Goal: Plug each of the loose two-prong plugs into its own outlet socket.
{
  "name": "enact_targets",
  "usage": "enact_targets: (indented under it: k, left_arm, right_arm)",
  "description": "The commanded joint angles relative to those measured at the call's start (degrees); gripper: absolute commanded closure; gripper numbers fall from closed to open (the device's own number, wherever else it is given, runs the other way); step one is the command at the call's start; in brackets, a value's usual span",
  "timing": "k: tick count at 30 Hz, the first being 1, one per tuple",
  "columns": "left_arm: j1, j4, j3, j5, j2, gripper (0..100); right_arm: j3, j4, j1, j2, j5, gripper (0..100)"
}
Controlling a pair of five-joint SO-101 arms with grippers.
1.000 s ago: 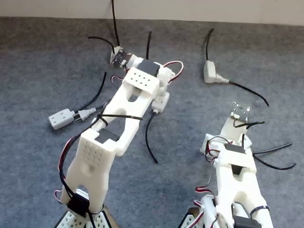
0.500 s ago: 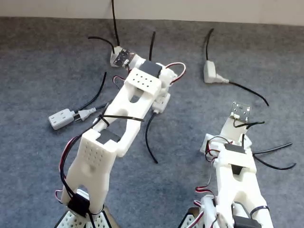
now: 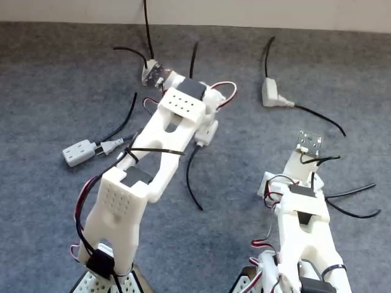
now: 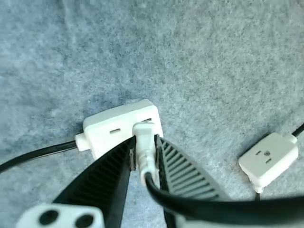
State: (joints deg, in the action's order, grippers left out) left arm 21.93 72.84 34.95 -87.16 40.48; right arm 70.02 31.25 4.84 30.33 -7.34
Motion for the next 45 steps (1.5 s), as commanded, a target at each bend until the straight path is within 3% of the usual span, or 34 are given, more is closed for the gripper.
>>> enact_targets:
  k: [1, 13, 27, 45]
  left_arm:
    - [-0.1, 3.0, -0.4, 0.5, -0.4, 99]
    - [0.3, -4.0, -0.4, 0.6, -0.3, 99]
    - [3.8, -3.8, -0.4, 2.7, -0.3, 99]
    - [0.3, -0.6, -0.7, 2.9, 0.1, 99]
  right_arm:
    - [-0.5, -1.2, 0.3, 1.2, -0.7, 99.0]
    - [-0.5, -1.2, 0.3, 1.2, -0.7, 99.0]
    - [-0.5, -1.2, 0.3, 1.2, -0.7, 99.0]
    - [-0.5, -1.2, 0.3, 1.2, -0.7, 99.0]
